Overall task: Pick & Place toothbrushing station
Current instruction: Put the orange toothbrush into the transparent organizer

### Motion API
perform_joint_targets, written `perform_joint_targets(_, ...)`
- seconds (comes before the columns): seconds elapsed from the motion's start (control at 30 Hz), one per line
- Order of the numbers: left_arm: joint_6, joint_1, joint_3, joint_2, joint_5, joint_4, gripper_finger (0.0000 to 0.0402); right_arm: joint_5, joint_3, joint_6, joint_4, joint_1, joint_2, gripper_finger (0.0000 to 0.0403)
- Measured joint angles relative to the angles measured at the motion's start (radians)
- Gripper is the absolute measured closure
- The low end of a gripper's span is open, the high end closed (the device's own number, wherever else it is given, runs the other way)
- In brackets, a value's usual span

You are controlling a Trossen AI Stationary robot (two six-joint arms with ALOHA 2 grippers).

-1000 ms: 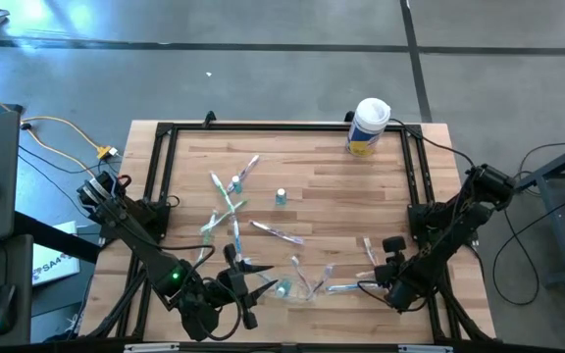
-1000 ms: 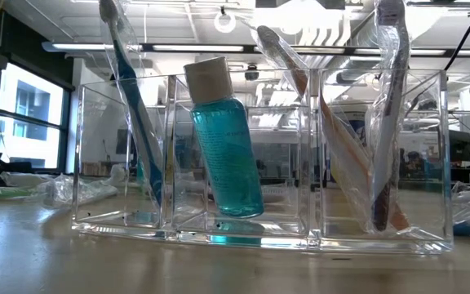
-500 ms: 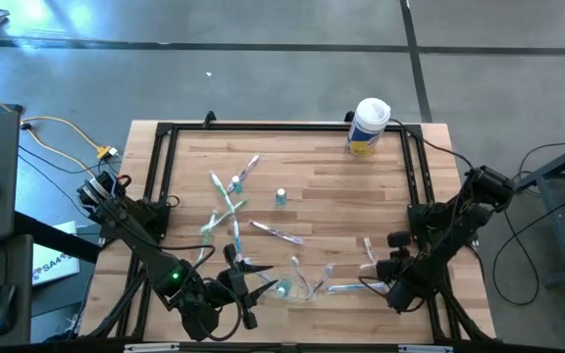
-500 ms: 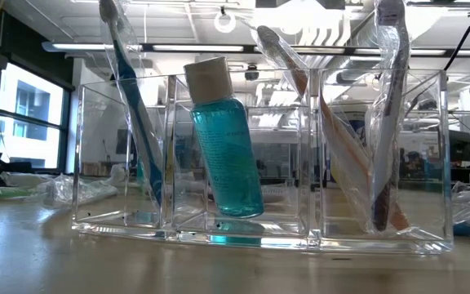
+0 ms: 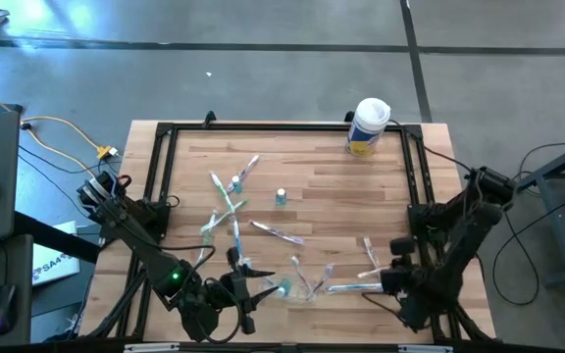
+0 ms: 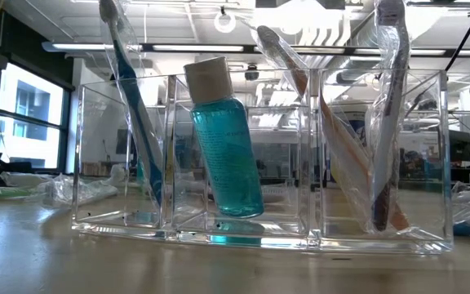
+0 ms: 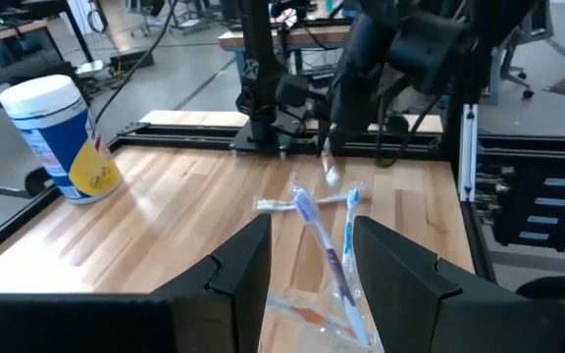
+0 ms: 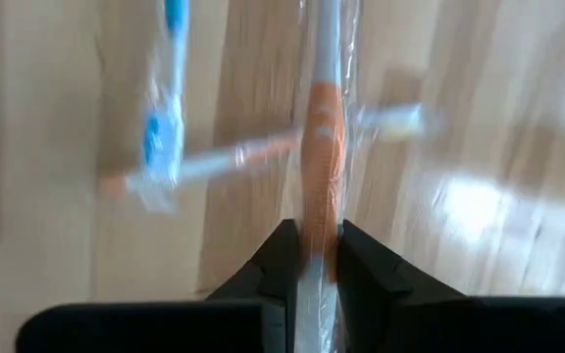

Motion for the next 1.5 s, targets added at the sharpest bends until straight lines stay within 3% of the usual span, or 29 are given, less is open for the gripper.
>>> perform_joint_targets(0.23,0.003,0.025,0.000,0.012,0.007,0.022,0.0256,0.249,0.101,0.080,-0.018,0.072,-0.007,0.0362)
perform_joint_targets(0.37,0.107,0.071,0.000,0.038,0.033,0.134,0.0256,0.450,0.134,0.068,0.003,0.094,-0.026,0.0362)
perform_joint_targets(0.6,0.344,0.163,-0.001,0.095,0.276,0.414,0.0256,0.662,0.139,-0.055,0.148,0.105,-0.084,0.0362)
perform_joint_targets(0.77,0.360,0.220,0.000,0.095,0.374,0.411,0.0237,0.680,0.139,-0.226,0.327,0.105,-0.101,0.0362)
perform_joint_targets(1.0,0.341,0.278,-0.001,0.151,0.541,0.544,0.0136,0.676,0.139,-0.459,0.551,0.091,-0.101,0.0362)
perform_joint_targets(1.13,0.441,0.289,0.018,0.196,0.591,0.627,0.0096,0.681,0.139,-0.508,0.604,0.065,-0.101,0.0362)
perform_joint_targets(1.3,0.574,0.288,0.066,0.251,0.603,0.649,0.0085,0.691,0.139,-0.515,0.618,0.027,-0.101,0.0362)
perform_joint_targets(1.5,0.570,0.291,0.103,0.262,0.602,0.659,0.0084,0.692,0.139,-0.515,0.618,-0.015,-0.101,0.0362)
